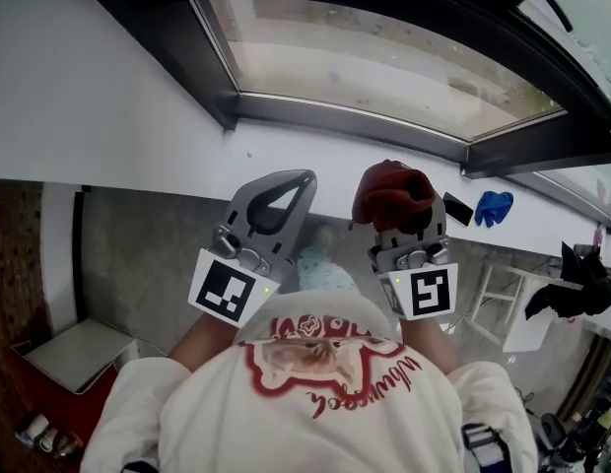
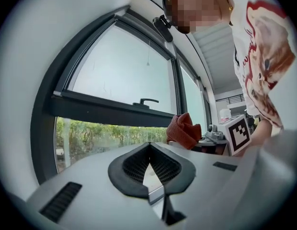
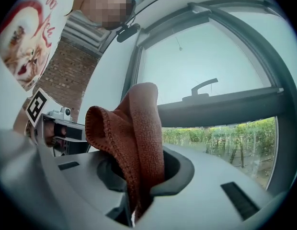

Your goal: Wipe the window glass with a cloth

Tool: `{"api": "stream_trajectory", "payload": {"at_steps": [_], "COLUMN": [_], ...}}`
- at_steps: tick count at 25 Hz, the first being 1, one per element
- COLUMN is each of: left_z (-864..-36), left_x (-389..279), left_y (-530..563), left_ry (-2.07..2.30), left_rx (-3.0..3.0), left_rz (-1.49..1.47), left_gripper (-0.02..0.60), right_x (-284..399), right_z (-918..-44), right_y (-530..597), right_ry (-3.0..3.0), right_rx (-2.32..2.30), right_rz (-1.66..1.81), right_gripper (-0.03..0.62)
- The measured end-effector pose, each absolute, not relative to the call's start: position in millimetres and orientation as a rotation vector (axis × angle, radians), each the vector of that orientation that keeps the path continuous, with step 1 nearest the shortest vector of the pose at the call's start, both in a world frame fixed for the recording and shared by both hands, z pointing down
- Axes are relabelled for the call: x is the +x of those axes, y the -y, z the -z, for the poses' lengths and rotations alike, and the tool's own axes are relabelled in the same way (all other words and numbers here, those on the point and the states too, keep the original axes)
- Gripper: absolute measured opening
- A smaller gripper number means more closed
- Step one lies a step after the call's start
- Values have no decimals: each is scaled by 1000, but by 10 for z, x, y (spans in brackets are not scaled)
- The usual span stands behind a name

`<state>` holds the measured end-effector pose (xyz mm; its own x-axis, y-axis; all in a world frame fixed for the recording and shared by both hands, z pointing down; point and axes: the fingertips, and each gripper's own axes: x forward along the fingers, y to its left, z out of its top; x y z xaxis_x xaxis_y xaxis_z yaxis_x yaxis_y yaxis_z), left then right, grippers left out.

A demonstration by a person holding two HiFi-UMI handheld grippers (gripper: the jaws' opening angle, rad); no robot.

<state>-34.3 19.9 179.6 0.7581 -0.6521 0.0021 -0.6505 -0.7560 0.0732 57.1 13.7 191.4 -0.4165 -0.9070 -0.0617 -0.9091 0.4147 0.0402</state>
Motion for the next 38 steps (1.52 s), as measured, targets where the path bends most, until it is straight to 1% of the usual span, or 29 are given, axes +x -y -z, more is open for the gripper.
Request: {"api": "stream_trajectory", "payload": {"at_steps": [4,11,16,21,24,28,32,35,38], "left_z": [-1766,-1645,-1422,-1132,-1117,-1220,-1273,-1368,-1351], "left_x": [-593,-1189,-1192,-937,-705,-195,258,476,518], "left_y": [-717,-1759,-2423,-2931,-3251,-3715,-4240,-4581,-4786], "left_ry": [1040,938,833,792,824,879,957,973,959], "left_rx": [2938,2967,3002,3078,3061,3017,2917,2870,2890], "left_rz": [3,58,101,137,148,135,199,187,148], "left_gripper": [18,18,18,18,18,18,18,18,18], "right_x": [372,-18,-41,106,262,802,1242,1353,1332], "right_z": [-1920,-1674,-1503,-1359,-1302,-1287,-1309,-1416,-1328], "right_y": [-617,-1824,-2595,-3127,-3461,-3930,-4407,-4632,-4788], "right_ry": [-2599,-2457,-2392,-2384,-2413,-2401,-2466,-2538,-2497], "right_rx": [-1726,-1893,-1959,-1952,-1897,-1898,-1864,-1846,-1839], "right_rz": [-75,-141,-121,-117,-155,-161,-178,-135,-135], "right_gripper": [86,86,86,86,86,86,86,86,86]}}
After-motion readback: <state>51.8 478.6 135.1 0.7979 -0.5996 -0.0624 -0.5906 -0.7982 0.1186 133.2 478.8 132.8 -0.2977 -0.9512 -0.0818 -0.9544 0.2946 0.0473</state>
